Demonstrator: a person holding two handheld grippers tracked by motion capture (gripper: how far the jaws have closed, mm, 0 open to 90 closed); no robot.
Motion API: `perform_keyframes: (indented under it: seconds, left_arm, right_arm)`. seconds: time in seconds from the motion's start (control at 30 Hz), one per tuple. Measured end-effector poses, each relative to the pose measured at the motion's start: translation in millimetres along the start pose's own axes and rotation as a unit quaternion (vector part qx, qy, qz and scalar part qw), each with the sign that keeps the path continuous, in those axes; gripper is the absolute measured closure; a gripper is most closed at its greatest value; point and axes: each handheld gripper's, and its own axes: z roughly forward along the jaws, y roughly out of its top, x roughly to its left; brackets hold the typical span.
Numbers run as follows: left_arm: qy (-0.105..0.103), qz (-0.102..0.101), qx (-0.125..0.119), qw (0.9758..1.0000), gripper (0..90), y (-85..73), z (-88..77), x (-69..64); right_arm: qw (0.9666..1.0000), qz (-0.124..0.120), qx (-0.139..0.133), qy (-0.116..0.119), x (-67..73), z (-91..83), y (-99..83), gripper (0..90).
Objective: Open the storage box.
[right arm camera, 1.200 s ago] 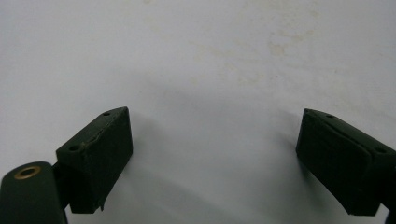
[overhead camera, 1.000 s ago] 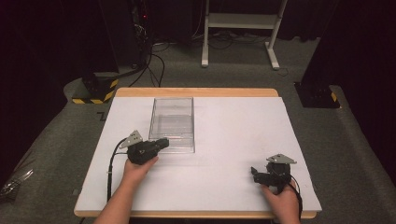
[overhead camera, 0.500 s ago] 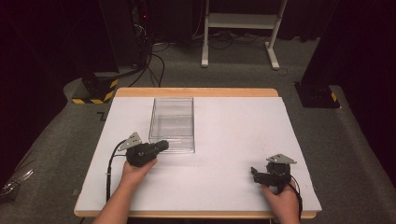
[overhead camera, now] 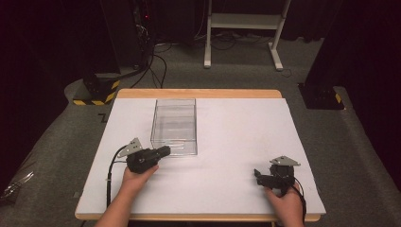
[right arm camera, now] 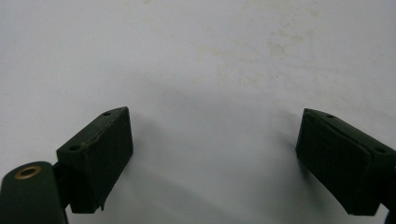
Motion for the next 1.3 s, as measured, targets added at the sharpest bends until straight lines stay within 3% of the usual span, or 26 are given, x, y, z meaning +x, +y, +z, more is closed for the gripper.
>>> perform_keyframes:
  seconds: [0.5, 1.3]
  left_arm:
    - [-0.004, 0.002, 0.002, 1.0, 82.1, -5.0, -10.0, -6.2]
    - [-0.02, 0.006, 0.01, 0.9997, 83.3, -12.4, -25.8, -30.2]
  right_arm:
    - [1.0, 0.0, 0.0, 0.001, -0.3, 0.0, 0.0, 11.2]
    - [1.0, 0.0, 0.0, 0.002, -0.3, 0.0, 0.1, 11.2]
